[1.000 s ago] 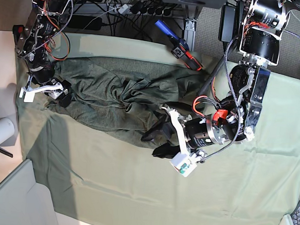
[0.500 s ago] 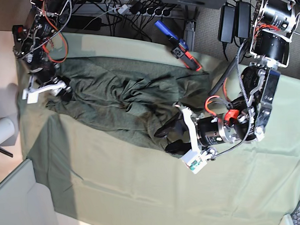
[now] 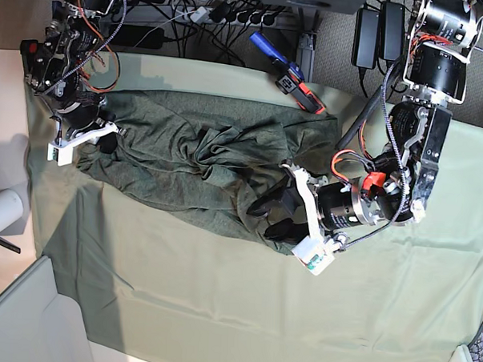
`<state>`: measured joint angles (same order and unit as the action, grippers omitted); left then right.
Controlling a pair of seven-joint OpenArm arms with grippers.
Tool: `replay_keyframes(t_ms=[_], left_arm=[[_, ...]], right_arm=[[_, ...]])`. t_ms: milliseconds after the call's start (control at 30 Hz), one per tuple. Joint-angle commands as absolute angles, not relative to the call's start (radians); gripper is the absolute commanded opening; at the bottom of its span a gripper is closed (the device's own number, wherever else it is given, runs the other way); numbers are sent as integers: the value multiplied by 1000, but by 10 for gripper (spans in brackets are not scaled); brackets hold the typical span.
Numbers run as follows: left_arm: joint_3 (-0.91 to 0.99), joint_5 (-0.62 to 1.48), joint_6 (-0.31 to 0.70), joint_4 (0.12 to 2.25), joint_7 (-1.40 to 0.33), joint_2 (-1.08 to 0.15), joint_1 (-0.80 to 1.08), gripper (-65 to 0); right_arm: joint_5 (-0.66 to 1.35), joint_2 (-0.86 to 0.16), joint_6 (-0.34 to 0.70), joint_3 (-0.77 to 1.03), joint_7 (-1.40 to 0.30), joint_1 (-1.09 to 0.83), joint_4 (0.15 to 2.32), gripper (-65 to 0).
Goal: Fold the T-shirt properly
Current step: 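Release the folded end with the left gripper and withdraw it, then lift the collar end with the right gripper and fold it onto the stack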
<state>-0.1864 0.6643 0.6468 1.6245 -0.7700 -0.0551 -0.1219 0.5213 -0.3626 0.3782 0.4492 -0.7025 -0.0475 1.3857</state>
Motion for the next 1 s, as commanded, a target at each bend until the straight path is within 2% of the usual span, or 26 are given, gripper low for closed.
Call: replay_keyframes(t_ms=[0, 100, 233, 367, 600, 733, 967], left_arm=[[-162, 728, 677, 1642, -749, -53, -134, -308], [-80, 814, 698, 1642, -764, -53, -112, -324], [54, 825, 698, 1642, -792, -56, -75, -324], [156, 875, 698, 1642, -803, -114, -41, -324], [265, 879, 698, 1642, -809, -235, 53, -324], [276, 879, 698, 1642, -809, -293, 92, -324], [276, 879, 698, 1642, -813, -366, 147, -324]], right_arm=[[516, -374, 386, 450, -693, -42, 1399, -650], [511, -374, 385, 463, -689, -42, 1399, -650], [529, -376, 386, 528, -689, -39, 1399, -650], [678, -385, 390, 580, -697, -39, 1419, -650], [753, -303, 427, 575, -745, -39, 1677, -650], [751, -240, 427, 495, -744, -39, 1779, -650], [712, -96, 427, 279, -720, -38, 1816, -650]])
